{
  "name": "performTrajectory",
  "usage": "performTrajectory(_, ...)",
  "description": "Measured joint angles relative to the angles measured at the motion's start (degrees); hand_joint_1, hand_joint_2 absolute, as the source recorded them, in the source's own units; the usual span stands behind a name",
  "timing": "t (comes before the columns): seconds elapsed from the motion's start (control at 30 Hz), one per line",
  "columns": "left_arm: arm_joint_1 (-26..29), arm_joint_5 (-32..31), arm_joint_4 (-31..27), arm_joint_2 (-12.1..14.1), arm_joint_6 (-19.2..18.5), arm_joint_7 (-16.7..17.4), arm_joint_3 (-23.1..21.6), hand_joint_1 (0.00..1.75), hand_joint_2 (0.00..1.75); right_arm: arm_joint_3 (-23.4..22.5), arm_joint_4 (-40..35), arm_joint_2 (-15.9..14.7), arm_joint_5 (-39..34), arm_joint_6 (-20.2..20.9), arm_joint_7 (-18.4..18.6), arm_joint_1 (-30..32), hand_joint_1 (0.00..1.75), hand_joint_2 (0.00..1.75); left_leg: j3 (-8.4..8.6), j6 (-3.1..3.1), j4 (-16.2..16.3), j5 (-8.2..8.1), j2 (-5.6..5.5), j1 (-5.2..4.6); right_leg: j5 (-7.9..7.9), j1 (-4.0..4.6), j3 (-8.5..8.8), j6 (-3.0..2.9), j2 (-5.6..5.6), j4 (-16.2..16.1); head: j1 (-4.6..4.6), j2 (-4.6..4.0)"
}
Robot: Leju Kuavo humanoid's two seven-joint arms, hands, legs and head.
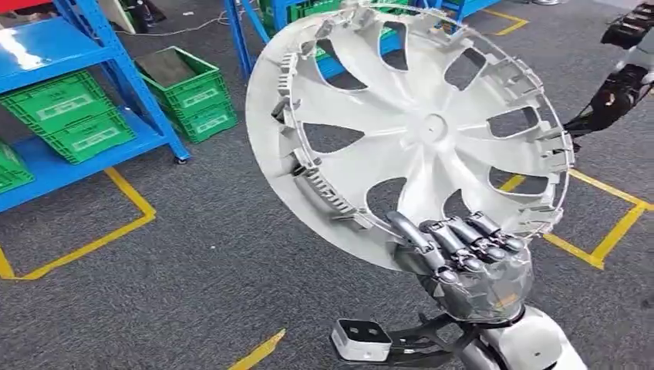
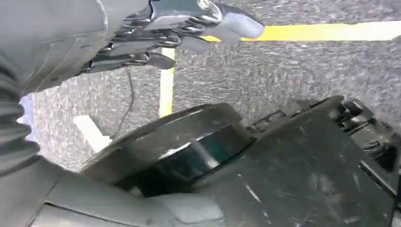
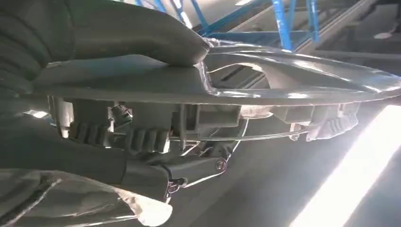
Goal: Take the parts from the cabinet and place them on the table.
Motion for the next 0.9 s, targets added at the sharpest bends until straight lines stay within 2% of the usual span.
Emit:
performTrajectory(0.07, -0.20, -0.02, 0.00, 0.00, -0.02, 0.00, -0.02, 0.00, 1.75, 0.18, 0.02, 0.00, 0.00, 0.00, 0.13, 0.06, 1.75, 1.75, -0.32, 0.39, -0.16, 0.03, 1.00, -0.16, 0.66, -0.17, -0.66, 0.96, 1.13, -0.32, 0.18, 0.00)
performTrajectory(0.1, -0.19, -0.02, 0.00, -0.09, -0.04, 0.00, -0.02, 0.00, 1.75, 0.20, 0.05, 0.00, 0.00, 0.00, 0.26, 0.06, 1.75, 1.75, -0.22, 0.90, -0.79, 0.53, 1.95, 0.35, 0.45, -0.08, -0.98, 1.10, 0.43, -0.08, 0.02, 0.00)
performTrajectory(0.13, -0.15, -0.02, 0.00, 0.02, -0.04, 0.00, -0.02, 0.00, 1.75, 0.35, 0.09, 0.00, 0.00, 0.00, 0.33, -0.05, 1.75, 1.75, -0.09, 1.15, -0.93, 0.68, 2.71, 0.27, -0.54, 0.31, -1.82, 1.36, -3.17, 1.04, 0.37, 0.00)
performTrajectory(0.17, 0.00, -0.02, 0.00, 0.02, -0.04, 0.00, 0.00, 0.00, 1.75, 0.48, 0.16, -0.02, 0.00, 0.00, 0.31, -0.22, 1.75, 1.75, -0.14, 1.50, -0.93, 0.69, 3.35, 0.16, -2.18, 0.23, -2.89, 1.64, -4.89, 3.51, 0.70, 0.00)
performTrajectory(0.2, 0.12, 0.07, 0.00, 0.04, -0.04, 0.00, 0.02, 0.00, 1.75, 0.74, 0.22, -0.02, 0.00, 0.00, 0.39, -0.45, 1.75, 1.75, -0.20, 1.54, -0.90, 0.68, 4.31, 0.03, -4.60, 0.12, -4.99, 1.96, -5.82, 8.40, 0.72, 0.00)
performTrajectory(0.23, 0.12, 0.07, 0.00, 0.15, -0.04, -0.02, 0.02, 0.00, 1.75, 0.88, 0.29, -0.02, 0.00, 0.00, 0.46, -0.56, 1.75, 1.75, -0.23, 1.57, -0.90, 0.68, 5.23, -0.05, -6.56, 0.01, -7.15, 2.14, -6.03, 13.28, 0.66, 0.00)
performTrajectory(0.27, 0.14, 0.07, 0.00, 0.26, -0.02, -0.02, 0.04, 0.00, 1.75, 0.96, 0.37, -0.04, 0.00, 0.00, 0.75, -0.60, 1.75, 1.75, -0.23, 1.58, -0.89, 0.65, 6.16, -0.07, -7.55, -0.01, -8.72, 2.33, -6.09, 16.95, 0.74, 0.00)
performTrajectory(0.3, 0.15, 0.07, 0.00, 0.31, -0.02, -0.02, 0.04, 0.00, 1.75, 1.01, 0.51, -0.07, 0.00, 0.00, 1.05, -0.59, 1.75, 1.75, -0.16, 1.59, -0.89, 0.61, 6.97, -0.08, -7.10, -0.01, -8.82, 2.40, -6.17, 17.40, 0.70, 0.00)
performTrajectory(0.33, 0.15, 0.07, 0.00, 0.33, -0.02, 0.00, 0.04, 0.00, 1.75, 1.03, 0.61, -0.13, 0.00, 0.00, 1.23, -0.59, 1.75, 1.75, -0.10, 1.55, -0.88, 0.53, 7.69, -0.09, -5.71, -0.01, -7.65, 2.40, -6.34, 15.58, 0.72, 0.00)
performTrajectory(0.37, 0.16, 0.04, 0.00, 0.33, 0.02, 0.00, 0.04, 0.00, 1.75, 1.10, 0.74, -0.15, 0.00, 0.00, 1.40, -0.59, 1.75, 1.75, 0.00, 1.50, -0.86, 0.42, 8.38, -0.10, -3.50, 0.00, -5.21, 2.28, -6.80, 11.24, 0.72, 0.00)
performTrajectory(0.4, 0.18, 0.04, 0.00, 0.26, 0.04, 0.00, 0.02, 0.00, 1.75, 1.16, 0.81, -0.20, 0.00, 0.00, 1.55, -0.60, 1.75, 1.75, 0.19, 1.33, -0.86, 0.26, 8.98, -0.11, -1.24, 0.07, -2.03, 2.13, -7.83, 5.58, 0.72, 0.00)
performTrajectory(0.43, 0.21, 0.04, 0.00, 0.26, 0.11, 0.00, 0.02, 0.00, 1.75, 1.21, 0.81, -0.26, 0.00, 0.00, 1.66, -0.68, 1.75, 1.75, 0.38, 1.02, -0.85, 0.05, 9.50, -0.31, -0.80, 0.33, 0.34, 1.83, -10.53, 0.89, 0.74, 0.00)
performTrajectory(0.47, 0.30, 0.02, 0.00, 0.26, 0.20, 0.00, 0.02, 0.00, 1.75, 1.29, 0.81, -0.28, 0.00, 0.00, 1.66, -1.04, 1.75, 1.75, 0.13, 0.62, -0.53, -0.23, 10.06, -0.86, -1.40, 1.04, 1.39, 1.35, -11.25, -0.31, 0.81, 0.00)
performTrajectory(0.5, 0.39, 0.04, 0.00, 0.31, 0.24, -0.02, 0.04, 0.00, 1.75, 1.34, 0.81, -0.28, 0.00, 0.00, 1.77, -1.14, 1.75, 1.75, 0.10, 0.49, -0.62, -0.19, 10.52, -0.93, -1.29, 0.78, 1.10, 0.70, -10.59, -0.02, 0.68, 0.00)
performTrajectory(0.6, 0.30, 0.02, 0.00, 0.33, 0.28, -0.02, 0.04, 0.00, 1.75, 1.31, 0.83, -0.35, 0.00, 0.00, 1.95, -0.97, 1.75, 1.75, 0.36, 0.33, -0.68, -0.24, 11.76, -1.02, -1.27, 0.90, 0.68, 0.31, -9.35, 0.07, 0.77, 0.00)
performTrajectory(0.63, 0.18, 0.02, -0.02, 0.33, 0.28, -0.02, 0.02, 0.00, 1.75, 1.34, 0.81, -0.35, 0.00, 0.00, 1.99, -0.97, 1.75, 1.75, 0.52, -0.11, -0.62, -0.58, 12.23, -1.00, -1.07, 0.65, 0.78, -0.19, -8.60, -0.16, 0.77, 0.00)
performTrajectory(0.67, 0.15, 0.02, 0.00, 0.33, 0.28, -0.02, 0.04, 0.00, 1.75, 1.34, 0.81, -0.37, 0.00, -0.02, 1.99, -0.93, 1.75, 1.75, 0.29, -0.53, 0.21, -1.57, 9.20, -0.70, -0.89, 0.37, 0.80, -0.49, -8.10, -0.36, 0.68, 0.00)
performTrajectory(0.7, 0.22, 0.02, 0.00, 0.31, 0.28, -0.04, 0.02, 0.00, 1.75, 1.34, 0.88, -0.37, 0.00, 0.00, 1.99, -1.03, 1.75, 1.75, -0.87, -0.65, 2.93, -3.47, 6.81, -0.49, -0.86, 0.24, 0.75, -0.77, -7.50, -0.36, 0.46, 0.00)
performTrajectory(0.73, 0.21, 0.09, 0.00, 0.31, 0.28, -0.24, 0.07, 0.00, 1.75, 1.36, 0.88, -0.37, 0.00, 0.00, 2.01, -1.01, 1.75, 1.75, -2.67, -0.71, 7.03, -5.69, 5.82, -0.41, -0.88, 0.22, 0.72, -1.03, -6.97, -0.36, 0.50, 0.00)
performTrajectory(0.77, -0.01, 0.24, 0.00, 0.31, 0.26, -0.42, 0.09, 0.00, 1.75, 1.36, 0.90, -0.37, 0.00, 0.00, 2.01, -1.02, 1.75, 1.75, -4.63, -0.76, 11.59, -7.73, 5.44, -0.42, -0.86, 0.23, 0.71, -1.07, -6.32, -0.35, 0.52, 0.00)
performTrajectory(0.8, -0.29, 0.35, 0.00, 0.31, 0.24, -0.44, 0.11, 0.00, 1.75, 1.36, 0.96, -0.37, 0.02, 0.00, 2.01, -1.02, 1.75, 1.75, -6.32, -0.80, 15.54, -8.99, 5.35, -0.42, -0.85, 0.25, 0.71, -1.08, -5.61, -0.33, 0.52, 0.00)
performTrajectory(0.83, -0.42, 0.42, 0.00, 0.33, 0.17, -0.46, 0.11, 0.00, 1.75, 1.36, 1.03, -0.37, 0.02, 0.00, 2.01, -1.01, 1.75, 1.75, -6.89, -0.79, 16.93, -8.82, 5.33, -0.42, -0.84, 0.26, 0.75, -1.09, -4.78, -0.31, 0.55, 0.00)
performTrajectory(0.87, -0.43, 0.39, 0.00, 0.31, 0.20, -0.46, 0.11, 0.00, 1.75, 1.36, 1.07, -0.37, 0.02, 0.00, 2.01, -0.99, 1.75, 1.75, -6.23, -0.71, 15.65, -7.03, 5.32, -0.41, -0.82, 0.25, 0.80, -1.08, -3.90, -0.28, 0.53, 0.00)
performTrajectory(0.9, -0.36, 0.39, 0.00, 0.31, 0.22, -0.44, 0.11, 0.00, 1.75, 1.38, 1.12, -0.37, 0.02, 0.00, 2.01, -0.99, 1.75, 1.75, -4.66, -0.61, 12.02, -4.29, 5.18, -0.35, -0.80, 0.22, 0.83, -1.04, -2.97, -0.17, 0.52, 0.00)
